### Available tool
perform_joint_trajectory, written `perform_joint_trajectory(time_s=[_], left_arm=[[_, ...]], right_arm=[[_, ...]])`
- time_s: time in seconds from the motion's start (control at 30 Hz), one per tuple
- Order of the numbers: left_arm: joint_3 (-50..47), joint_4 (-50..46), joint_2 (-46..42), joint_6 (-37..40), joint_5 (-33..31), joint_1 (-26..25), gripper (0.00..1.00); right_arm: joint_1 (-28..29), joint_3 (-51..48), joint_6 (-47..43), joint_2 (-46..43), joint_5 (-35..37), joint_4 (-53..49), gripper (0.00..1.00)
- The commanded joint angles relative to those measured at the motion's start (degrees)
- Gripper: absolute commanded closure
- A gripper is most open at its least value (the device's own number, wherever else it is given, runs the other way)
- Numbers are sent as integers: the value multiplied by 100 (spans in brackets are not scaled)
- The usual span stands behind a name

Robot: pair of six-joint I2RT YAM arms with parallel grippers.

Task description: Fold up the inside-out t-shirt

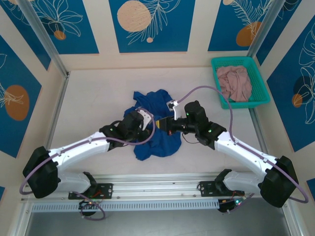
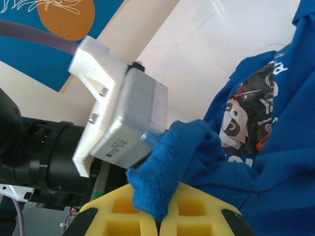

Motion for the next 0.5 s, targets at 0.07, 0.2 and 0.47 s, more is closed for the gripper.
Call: perform_joint_trajectory(time_s=[0.07, 0.2, 0.47], left_arm=[[-258, 770, -834, -2, 941, 201, 100], [-824, 1219, -1752, -153, 1692, 547, 100], [-1514, 1576, -2908, -762, 2440, 1492, 100]], right_arm=[[-297, -29, -236, -414, 133, -410, 100], [-648, 84, -387, -543, -163, -745, 100], [-925, 475, -716, -388, -860, -1262, 100]])
